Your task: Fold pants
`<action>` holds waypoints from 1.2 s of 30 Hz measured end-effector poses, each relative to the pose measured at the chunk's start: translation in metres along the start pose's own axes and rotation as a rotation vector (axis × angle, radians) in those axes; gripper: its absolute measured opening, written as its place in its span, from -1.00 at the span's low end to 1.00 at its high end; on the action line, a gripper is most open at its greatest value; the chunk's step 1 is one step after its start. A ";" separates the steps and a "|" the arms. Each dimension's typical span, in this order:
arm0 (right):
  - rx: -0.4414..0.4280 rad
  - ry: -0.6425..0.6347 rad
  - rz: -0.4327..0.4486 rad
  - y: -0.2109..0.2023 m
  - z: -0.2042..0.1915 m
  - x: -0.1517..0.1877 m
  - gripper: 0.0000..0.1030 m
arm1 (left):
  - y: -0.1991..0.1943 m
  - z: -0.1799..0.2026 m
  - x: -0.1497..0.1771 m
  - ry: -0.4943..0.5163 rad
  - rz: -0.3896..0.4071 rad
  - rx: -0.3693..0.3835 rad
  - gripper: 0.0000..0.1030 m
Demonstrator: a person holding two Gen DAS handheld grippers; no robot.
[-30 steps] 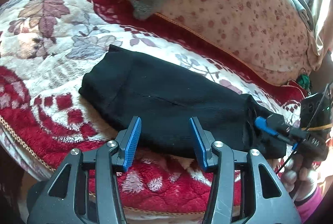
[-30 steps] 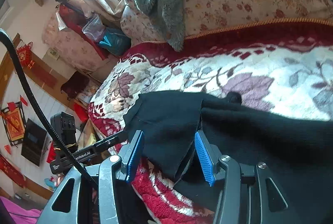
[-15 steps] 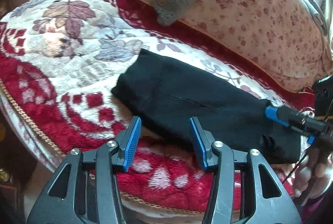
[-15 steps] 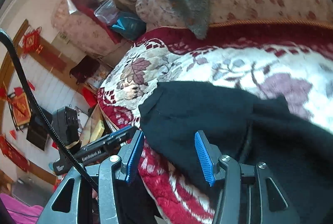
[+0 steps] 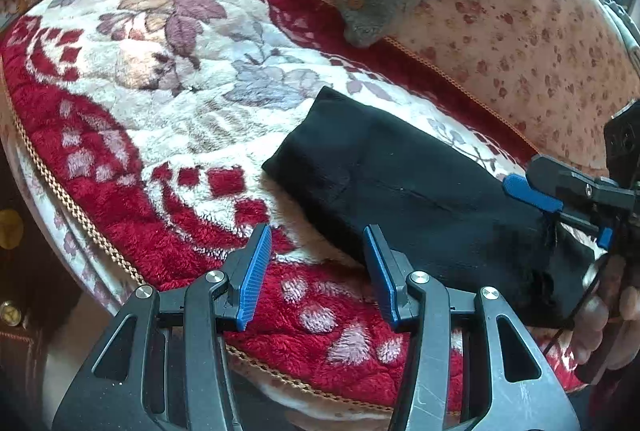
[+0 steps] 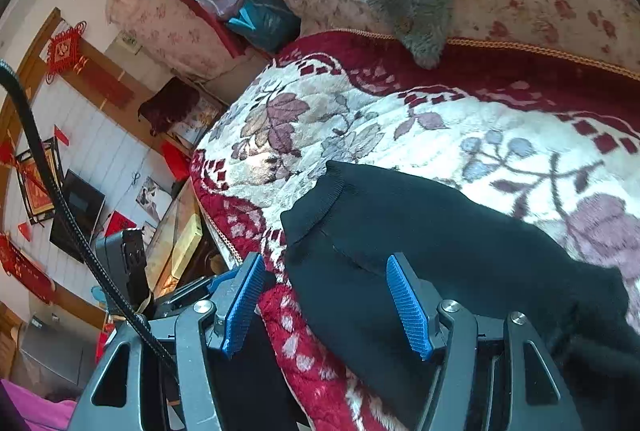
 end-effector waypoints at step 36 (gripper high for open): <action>0.135 -0.353 -0.397 0.157 0.001 -0.072 0.31 | 0.043 0.016 -0.012 -0.179 -0.075 0.276 0.11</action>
Point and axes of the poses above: each gripper's, at about its wrist camera, not at the fingertips, and y roughly the way its jaws point, z to its right, x to its underside, the point moved 8 cm from there along y, roughly the way its jaws point, and after that the axes turned 3 degrees about -z, right-handed, at the moved point
